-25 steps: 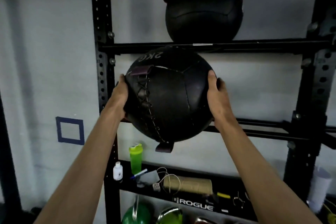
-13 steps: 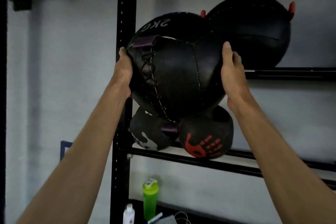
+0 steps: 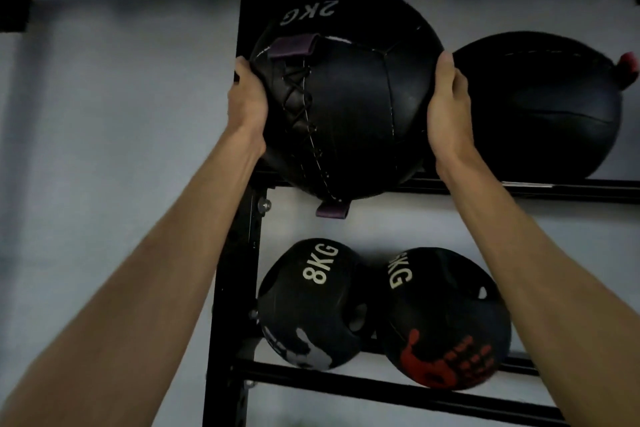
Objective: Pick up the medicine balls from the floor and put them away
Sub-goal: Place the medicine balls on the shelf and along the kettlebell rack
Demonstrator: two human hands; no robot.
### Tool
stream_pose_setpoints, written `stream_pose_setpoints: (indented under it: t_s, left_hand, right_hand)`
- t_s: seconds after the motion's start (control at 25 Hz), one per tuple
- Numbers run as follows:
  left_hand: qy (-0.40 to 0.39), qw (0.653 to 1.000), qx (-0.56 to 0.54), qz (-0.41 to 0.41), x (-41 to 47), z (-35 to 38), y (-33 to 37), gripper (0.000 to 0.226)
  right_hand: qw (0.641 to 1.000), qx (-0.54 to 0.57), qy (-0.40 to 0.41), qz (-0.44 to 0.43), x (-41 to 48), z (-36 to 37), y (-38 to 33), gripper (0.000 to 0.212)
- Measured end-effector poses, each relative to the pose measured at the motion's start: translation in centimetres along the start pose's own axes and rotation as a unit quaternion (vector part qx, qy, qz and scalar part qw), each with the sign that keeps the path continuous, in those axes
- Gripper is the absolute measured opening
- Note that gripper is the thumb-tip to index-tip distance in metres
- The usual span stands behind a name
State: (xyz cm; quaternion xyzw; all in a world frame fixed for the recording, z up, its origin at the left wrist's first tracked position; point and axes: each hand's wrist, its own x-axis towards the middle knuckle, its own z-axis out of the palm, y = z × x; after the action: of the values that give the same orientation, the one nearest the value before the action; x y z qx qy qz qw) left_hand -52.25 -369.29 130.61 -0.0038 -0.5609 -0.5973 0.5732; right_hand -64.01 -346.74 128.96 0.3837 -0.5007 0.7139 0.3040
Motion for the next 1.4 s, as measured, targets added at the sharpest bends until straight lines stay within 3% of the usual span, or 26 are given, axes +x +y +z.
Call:
stream_pose_setpoints:
  t_s: [0.2,0.36,0.44,0.52,0.64,0.76,0.88,0.92,1.0,1.08,1.16,1.24,1.32,1.4]
  left_hand:
    - [-0.023,0.999,-0.032,0.029,8.3,1.1,-4.1,0.11]
    - [-0.008,0.989,-0.013,0.144,5.7,2.4,-5.9,0.074]
    - [0.012,0.969,0.022,0.246,5.9,3.5,-5.8,0.061]
    - [0.085,0.934,0.107,0.331,7.0,4.2,-5.2,0.044]
    - [0.156,0.87,0.228,0.408,8.2,4.7,-3.9,0.028]
    - [0.093,0.871,0.242,0.418,6.7,4.1,-4.9,0.036]
    - [-0.07,0.899,0.248,0.356,3.7,3.1,-8.0,0.06]
    - [-0.087,0.887,0.285,0.353,2.7,3.0,-8.7,0.067]
    - [-0.051,0.827,0.382,0.409,1.1,3.1,-9.6,0.067]
    - [-0.023,0.762,0.455,0.461,-0.4,3.8,-10.1,0.059]
    - [-0.061,0.761,0.486,0.425,-0.6,4.8,-10.3,0.062]
    - [-0.117,0.781,0.509,0.343,0.5,5.5,-9.7,0.077]
    - [-0.141,0.771,0.543,0.302,1.4,5.8,-9.1,0.086]
    - [-0.142,0.757,0.559,0.307,1.3,5.6,-9.0,0.087]
  right_hand:
    - [0.998,-0.028,0.016,-0.048,3.8,2.5,2.9,0.073]
    - [0.994,-0.065,0.02,-0.086,6.4,3.5,5.8,0.068]
    - [0.991,-0.086,0.034,-0.096,7.7,3.9,6.1,0.063]
    - [0.974,-0.154,0.104,-0.127,8.4,4.5,5.9,0.049]
    - [0.906,-0.296,0.186,-0.24,8.5,5.2,5.3,0.03]
    - [0.893,-0.299,0.134,-0.309,7.2,5.2,6.5,0.032]
    - [0.916,-0.302,0.032,-0.261,5.0,5.2,8.0,0.051]
    - [0.921,-0.317,0.012,-0.228,4.7,5.5,8.0,0.053]
    - [0.917,-0.347,0.029,-0.193,4.4,5.8,7.2,0.053]
    - [0.907,-0.347,0.067,-0.228,3.5,5.6,6.6,0.045]
    - [0.897,-0.365,0.024,-0.249,2.2,5.5,7.6,0.041]
    - [0.883,-0.412,-0.089,-0.205,1.2,5.5,9.6,0.058]
    - [0.872,-0.43,-0.172,-0.161,1.2,5.6,10.9,0.074]
    - [0.875,-0.421,-0.187,-0.149,1.2,5.6,10.7,0.076]
